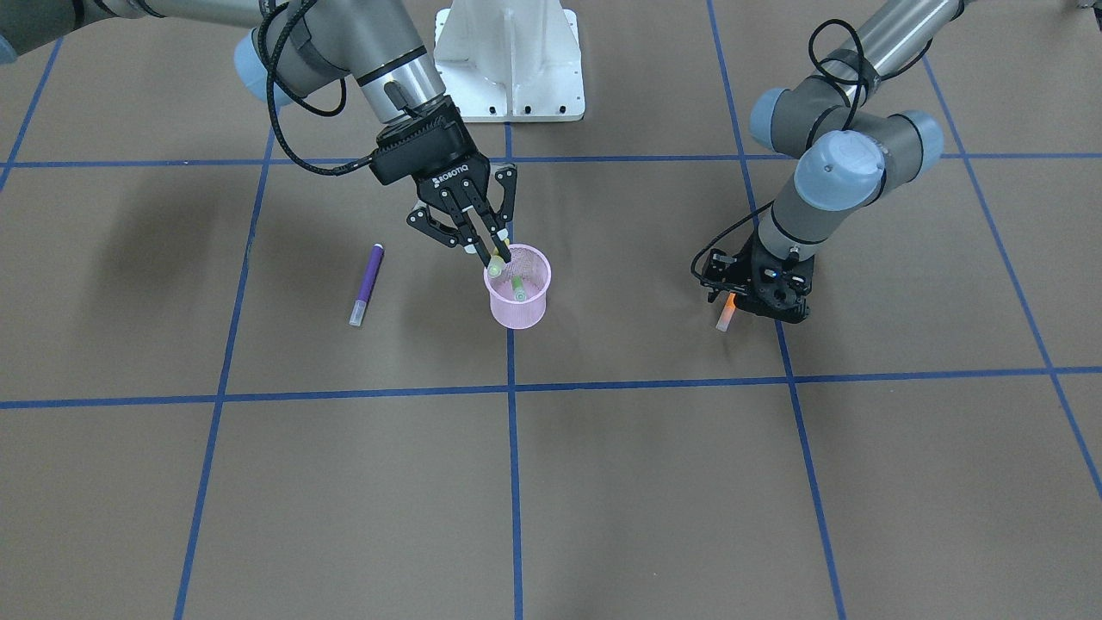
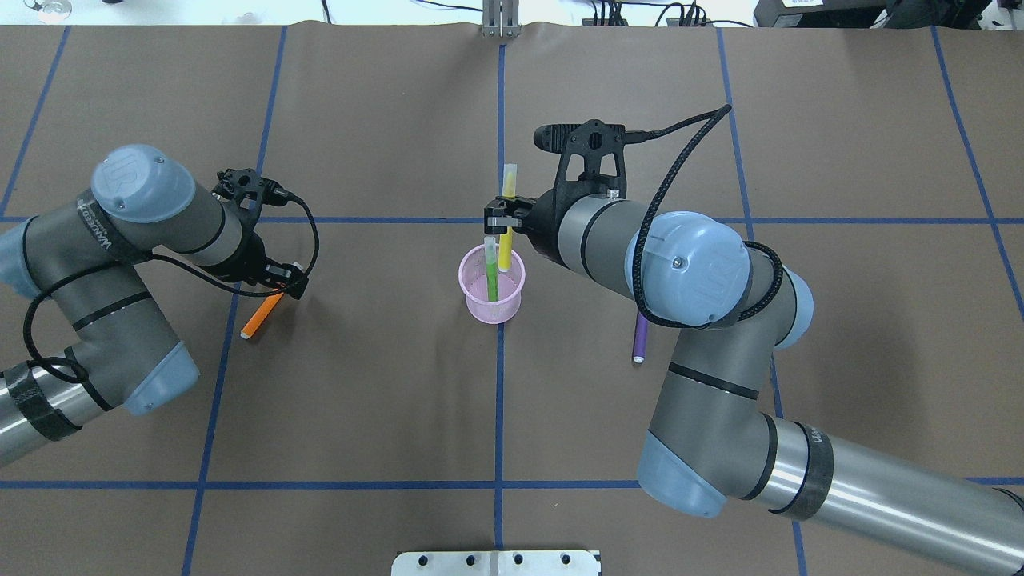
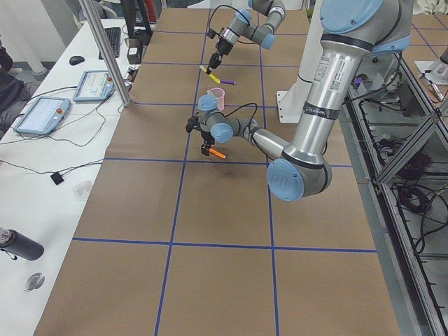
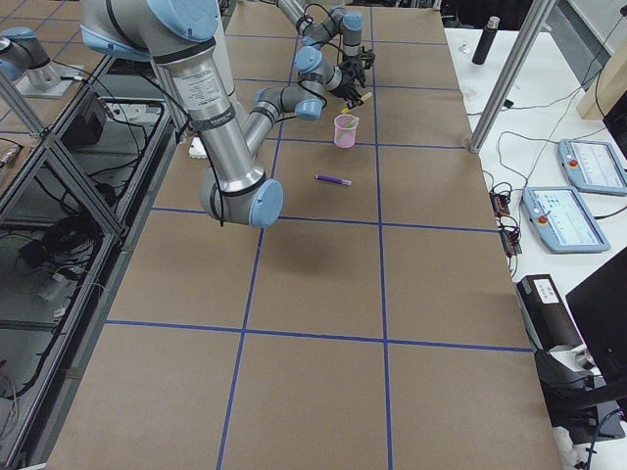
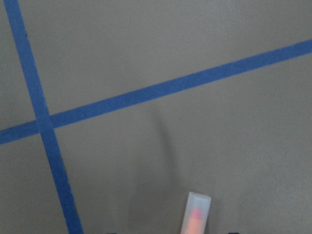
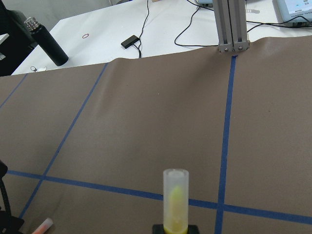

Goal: Collect pens into pen holder
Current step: 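Lower yellow marker into cup with right gripper while left grasps orange marker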

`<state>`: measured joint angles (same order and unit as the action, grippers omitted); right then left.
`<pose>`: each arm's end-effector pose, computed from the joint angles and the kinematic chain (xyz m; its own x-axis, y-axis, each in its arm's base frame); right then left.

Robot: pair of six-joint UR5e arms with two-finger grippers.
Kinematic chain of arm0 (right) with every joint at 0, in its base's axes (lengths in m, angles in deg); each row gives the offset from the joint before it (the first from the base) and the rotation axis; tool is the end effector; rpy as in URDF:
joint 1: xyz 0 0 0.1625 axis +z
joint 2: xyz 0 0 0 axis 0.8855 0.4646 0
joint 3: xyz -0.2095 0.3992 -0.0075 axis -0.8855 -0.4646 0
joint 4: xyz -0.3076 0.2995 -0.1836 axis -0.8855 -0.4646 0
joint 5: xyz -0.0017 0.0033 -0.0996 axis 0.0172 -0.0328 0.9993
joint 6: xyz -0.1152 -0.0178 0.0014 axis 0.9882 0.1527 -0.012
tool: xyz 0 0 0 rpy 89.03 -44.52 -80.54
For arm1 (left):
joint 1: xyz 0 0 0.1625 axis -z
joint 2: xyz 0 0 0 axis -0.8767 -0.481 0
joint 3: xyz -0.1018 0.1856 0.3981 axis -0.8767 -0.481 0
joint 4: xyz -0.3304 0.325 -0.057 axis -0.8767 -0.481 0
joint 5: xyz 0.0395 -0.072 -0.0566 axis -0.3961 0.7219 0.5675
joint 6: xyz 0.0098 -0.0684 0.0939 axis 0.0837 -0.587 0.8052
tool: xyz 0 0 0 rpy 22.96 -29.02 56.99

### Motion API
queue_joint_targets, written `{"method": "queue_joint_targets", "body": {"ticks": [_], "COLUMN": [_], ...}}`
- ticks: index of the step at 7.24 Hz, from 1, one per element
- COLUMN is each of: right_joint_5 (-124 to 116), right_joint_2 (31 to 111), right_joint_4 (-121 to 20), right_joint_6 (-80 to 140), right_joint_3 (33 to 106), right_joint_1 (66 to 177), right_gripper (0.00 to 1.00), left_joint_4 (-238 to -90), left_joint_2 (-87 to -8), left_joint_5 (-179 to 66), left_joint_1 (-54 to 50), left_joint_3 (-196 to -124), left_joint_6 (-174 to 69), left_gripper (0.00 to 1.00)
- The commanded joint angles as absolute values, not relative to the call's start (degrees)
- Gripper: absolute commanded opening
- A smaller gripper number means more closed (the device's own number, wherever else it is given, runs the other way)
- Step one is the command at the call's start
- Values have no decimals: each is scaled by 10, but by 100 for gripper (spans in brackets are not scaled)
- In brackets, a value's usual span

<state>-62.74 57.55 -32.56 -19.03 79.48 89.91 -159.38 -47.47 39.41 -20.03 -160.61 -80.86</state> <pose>-0.5444 -0.4540 0.1444 0.4196 -0.2425 0.8747 -0.4505 0.7809 0.4327 0.4831 -0.5292 0.4391 0.6395 0.3058 -0.7054 -0.1690 0.9510 0.2590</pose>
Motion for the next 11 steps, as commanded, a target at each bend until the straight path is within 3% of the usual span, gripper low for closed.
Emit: {"method": "queue_joint_targets", "body": {"ticks": [1,2,3,4,5,9,11], "right_joint_5": [-627,-627,-627,-627,-627,-607,-527], "right_joint_2": [576,576,576,576,576,579,576], "right_joint_4": [-325,-325,-325,-325,-325,-323,-298], "right_joint_6": [-190,-190,-189,-189,-189,-189,-187], "right_joint_3": [795,795,795,795,795,790,755], "right_joint_1": [900,900,900,900,900,899,871], "right_gripper": [0,0,0,0,0,0,0], "left_joint_4": [-1594,-1594,-1594,-1594,-1593,-1466,-1455], "left_joint_2": [-474,-474,-474,-474,-468,-465,-467], "left_joint_5": [393,393,393,391,390,419,431], "left_joint_1": [-206,-206,-206,-206,-207,-206,-181], "left_joint_3": [-1606,-1606,-1607,-1609,-1618,-1734,-1740], "left_joint_6": [-811,-811,-811,-811,-813,-812,-807], "left_gripper": [72,61,43,17,0,0,0]}}
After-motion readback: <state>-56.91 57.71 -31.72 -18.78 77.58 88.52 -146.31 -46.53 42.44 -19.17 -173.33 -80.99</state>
